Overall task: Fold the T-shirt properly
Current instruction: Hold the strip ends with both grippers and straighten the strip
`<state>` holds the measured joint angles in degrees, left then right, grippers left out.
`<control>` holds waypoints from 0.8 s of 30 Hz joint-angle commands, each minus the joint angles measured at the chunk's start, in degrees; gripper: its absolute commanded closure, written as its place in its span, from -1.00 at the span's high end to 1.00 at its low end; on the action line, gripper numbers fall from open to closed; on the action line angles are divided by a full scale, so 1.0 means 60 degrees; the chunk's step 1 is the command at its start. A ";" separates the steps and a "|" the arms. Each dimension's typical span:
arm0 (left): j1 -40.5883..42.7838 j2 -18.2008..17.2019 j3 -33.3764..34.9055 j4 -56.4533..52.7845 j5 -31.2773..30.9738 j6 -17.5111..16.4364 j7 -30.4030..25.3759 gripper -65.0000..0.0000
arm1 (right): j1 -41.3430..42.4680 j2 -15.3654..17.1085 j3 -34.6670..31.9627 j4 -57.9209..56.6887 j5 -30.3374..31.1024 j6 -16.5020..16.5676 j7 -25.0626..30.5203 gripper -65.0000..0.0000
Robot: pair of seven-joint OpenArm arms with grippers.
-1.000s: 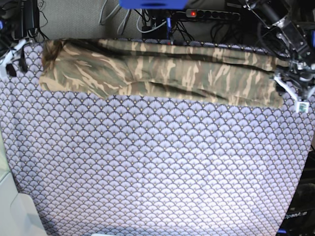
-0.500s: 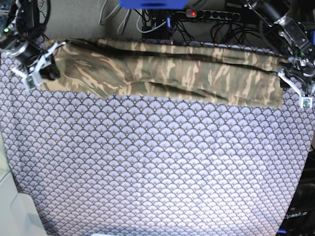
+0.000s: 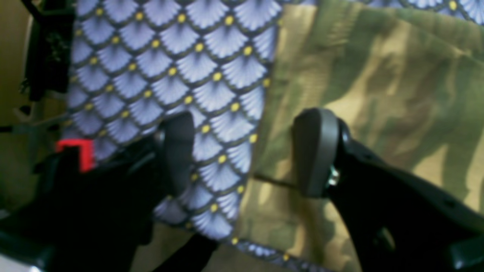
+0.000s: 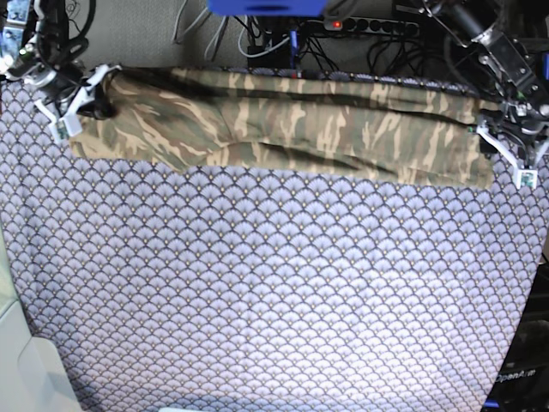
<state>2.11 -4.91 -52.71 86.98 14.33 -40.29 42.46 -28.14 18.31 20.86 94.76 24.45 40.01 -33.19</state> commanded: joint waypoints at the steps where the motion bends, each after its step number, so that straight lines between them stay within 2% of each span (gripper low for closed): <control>1: -0.0080 -0.0157 -0.0014 -0.0057 -0.0051 0.0049 -0.0109 0.25 | -0.0006 0.0165 -0.0070 -0.0035 0.0138 -0.0002 0.0264 -1.00; 6: -0.0080 -0.0157 -0.0029 -0.0643 -0.0080 0.0049 -0.0197 0.25 | -0.0006 0.0180 -0.0437 -0.0577 0.0123 -0.0002 0.0718 -1.00; 19: -0.0066 -0.0157 -0.0029 -0.1596 -0.0153 0.0049 -0.0197 0.25 | 0.0170 0.0195 -0.0510 -0.0636 0.0123 -0.0002 0.0674 -1.00; 24: -0.0066 0.0034 -0.0029 -0.2167 -0.0153 0.0049 -0.0197 0.24 | 0.0170 0.0224 -0.0510 -0.0636 0.0123 -0.0002 0.0660 -1.00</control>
<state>1.21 -5.87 -53.45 75.68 9.85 -39.00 36.05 -27.18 19.05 17.82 90.48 24.93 39.79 -28.84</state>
